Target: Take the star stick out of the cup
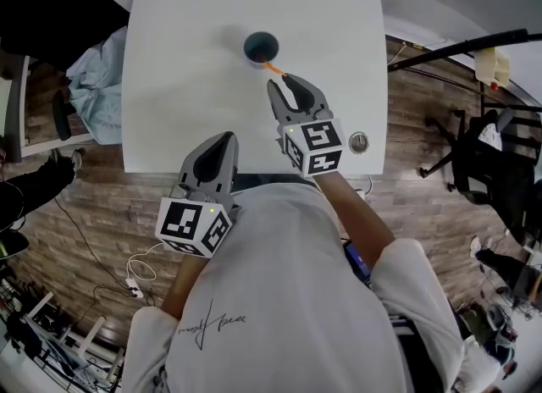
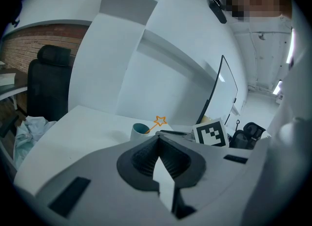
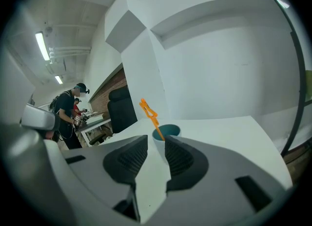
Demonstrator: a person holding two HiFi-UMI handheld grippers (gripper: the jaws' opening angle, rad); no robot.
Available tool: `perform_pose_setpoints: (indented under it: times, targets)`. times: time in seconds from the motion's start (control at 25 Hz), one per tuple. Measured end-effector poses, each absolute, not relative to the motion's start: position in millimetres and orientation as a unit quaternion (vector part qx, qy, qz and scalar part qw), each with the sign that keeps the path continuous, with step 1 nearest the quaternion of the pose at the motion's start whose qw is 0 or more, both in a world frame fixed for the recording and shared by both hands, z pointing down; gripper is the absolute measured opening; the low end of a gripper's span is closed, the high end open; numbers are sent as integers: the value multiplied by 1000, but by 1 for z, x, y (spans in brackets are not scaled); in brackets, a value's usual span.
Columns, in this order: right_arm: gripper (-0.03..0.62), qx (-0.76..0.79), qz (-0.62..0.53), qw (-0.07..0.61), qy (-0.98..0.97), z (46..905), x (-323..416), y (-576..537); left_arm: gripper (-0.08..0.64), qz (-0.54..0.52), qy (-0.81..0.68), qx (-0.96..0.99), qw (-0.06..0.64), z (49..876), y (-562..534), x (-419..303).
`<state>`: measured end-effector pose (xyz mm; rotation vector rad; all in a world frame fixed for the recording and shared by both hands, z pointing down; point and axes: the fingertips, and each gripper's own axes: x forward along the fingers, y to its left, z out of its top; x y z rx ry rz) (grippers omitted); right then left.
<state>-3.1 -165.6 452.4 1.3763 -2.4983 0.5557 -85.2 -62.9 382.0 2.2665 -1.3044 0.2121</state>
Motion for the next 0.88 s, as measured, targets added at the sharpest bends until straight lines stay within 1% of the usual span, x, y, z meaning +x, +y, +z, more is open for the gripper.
perform_pose_setpoints:
  times: [0.68, 0.88]
  targets:
    - [112, 479, 180, 114, -852, 455, -8, -184, 5, 82, -493, 826, 261, 385, -70, -98]
    - [112, 480, 164, 126, -852, 456, -13, -185, 4, 82, -493, 825, 263, 385, -72, -99]
